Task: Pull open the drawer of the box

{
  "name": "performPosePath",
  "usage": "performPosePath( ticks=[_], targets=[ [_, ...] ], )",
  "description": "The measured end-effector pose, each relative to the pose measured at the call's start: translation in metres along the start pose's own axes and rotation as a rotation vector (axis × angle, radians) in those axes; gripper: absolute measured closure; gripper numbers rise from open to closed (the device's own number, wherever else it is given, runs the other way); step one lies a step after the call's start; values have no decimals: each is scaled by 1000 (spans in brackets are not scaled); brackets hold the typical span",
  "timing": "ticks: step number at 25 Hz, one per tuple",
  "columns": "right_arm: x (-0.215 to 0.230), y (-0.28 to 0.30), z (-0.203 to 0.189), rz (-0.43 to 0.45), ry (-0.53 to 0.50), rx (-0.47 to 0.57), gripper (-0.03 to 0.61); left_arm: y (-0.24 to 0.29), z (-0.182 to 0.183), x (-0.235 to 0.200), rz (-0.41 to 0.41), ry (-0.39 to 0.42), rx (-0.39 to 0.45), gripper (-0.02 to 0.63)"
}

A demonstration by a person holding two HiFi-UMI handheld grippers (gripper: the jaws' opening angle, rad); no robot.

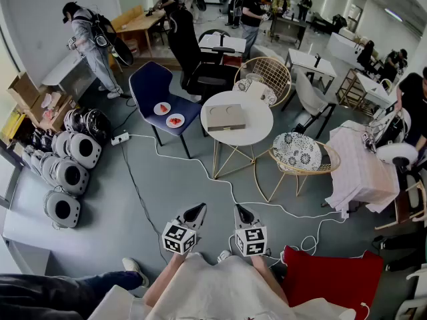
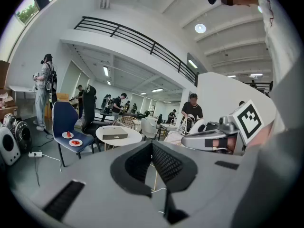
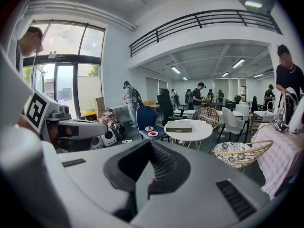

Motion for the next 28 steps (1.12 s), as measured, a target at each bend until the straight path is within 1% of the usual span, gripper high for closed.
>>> performPosePath(
  ticks=[6,18,28],
  targets=[
    [4,-1,0,-1,0,-13,563,4,2,4,-9,3,-3,603],
    [21,-7,-1,31,1,-3,561,20,3,19,4,14,-12,603],
    [51,-13,-5,43,-13,7,563,45,3,36,19,23,-4,603]
  ],
)
Point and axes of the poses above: the fingertips, and each gripper's own axes: y forward along the fingers, x to its right, z out of its top, the point moved 7 cm from there along -y, backward along the fingers, and after that the axes turned 11 degrees about z, right-handed, at the moved point
